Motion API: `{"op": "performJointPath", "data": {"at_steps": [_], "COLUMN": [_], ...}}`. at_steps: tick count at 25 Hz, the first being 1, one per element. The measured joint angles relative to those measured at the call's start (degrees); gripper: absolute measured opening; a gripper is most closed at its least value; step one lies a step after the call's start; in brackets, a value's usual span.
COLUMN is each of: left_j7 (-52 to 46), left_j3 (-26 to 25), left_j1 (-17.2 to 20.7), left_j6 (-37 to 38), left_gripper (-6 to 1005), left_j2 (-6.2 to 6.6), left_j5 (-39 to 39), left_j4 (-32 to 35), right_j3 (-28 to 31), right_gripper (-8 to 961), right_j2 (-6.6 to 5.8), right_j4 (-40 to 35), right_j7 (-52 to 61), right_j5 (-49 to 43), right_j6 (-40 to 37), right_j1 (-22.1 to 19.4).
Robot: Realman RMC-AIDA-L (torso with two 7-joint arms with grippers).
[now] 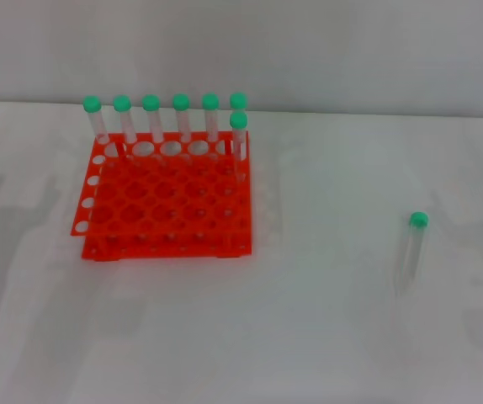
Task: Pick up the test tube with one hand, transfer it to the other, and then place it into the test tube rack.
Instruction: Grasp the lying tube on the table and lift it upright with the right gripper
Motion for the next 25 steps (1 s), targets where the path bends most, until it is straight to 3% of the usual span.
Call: {"op": "performJointPath", "data": {"at_steps": [25], "left_j7": [0.2], "left_j3": [-0.03], "left_j1": [-0.11], "left_j6": [0.32], "left_gripper": [893], "left_j2": [-0.09], "left_j5": [-0.53], "left_j4": [-0.62], "right_j3": [-0.58], "right_gripper": [875], "right_j2": [0.0], "right_j4": [0.04], "right_j7": [0.27], "right_j5": [-0.42], "right_j6": [0.77], "right_j1": [-0.02]}}
